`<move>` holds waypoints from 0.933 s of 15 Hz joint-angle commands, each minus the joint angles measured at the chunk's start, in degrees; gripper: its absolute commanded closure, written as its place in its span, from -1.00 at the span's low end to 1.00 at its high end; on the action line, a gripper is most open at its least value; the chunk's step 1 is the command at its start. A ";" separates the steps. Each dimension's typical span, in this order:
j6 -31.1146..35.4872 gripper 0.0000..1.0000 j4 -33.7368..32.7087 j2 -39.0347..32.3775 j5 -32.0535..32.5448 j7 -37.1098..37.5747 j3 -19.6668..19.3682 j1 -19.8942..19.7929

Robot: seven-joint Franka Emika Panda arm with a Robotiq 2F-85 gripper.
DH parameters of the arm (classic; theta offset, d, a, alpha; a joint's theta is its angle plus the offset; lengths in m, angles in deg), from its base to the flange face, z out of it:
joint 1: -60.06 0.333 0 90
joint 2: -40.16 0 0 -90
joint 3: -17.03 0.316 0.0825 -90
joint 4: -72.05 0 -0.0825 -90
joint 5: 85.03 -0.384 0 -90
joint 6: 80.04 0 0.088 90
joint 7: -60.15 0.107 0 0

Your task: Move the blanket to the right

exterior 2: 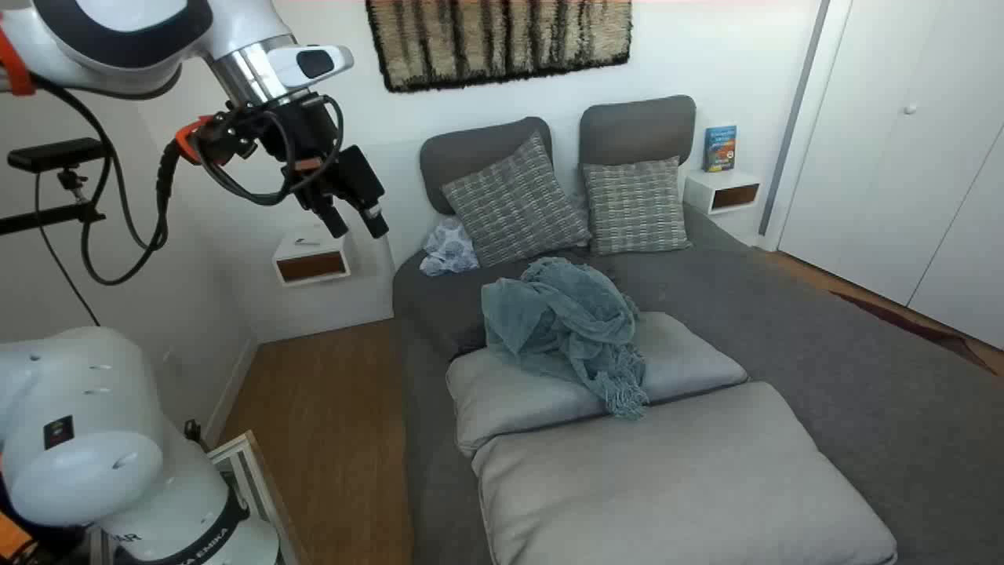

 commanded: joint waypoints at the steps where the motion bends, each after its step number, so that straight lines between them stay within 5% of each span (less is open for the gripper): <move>1: -0.20 -1.00 -0.13 -0.08 0.53 0.56 -0.51 0.87; 11: 1.46 -1.00 -0.80 -1.73 1.92 -0.58 -1.10 0.58; 14: 4.06 -1.00 -2.57 -5.50 3.50 -6.94 -3.25 2.56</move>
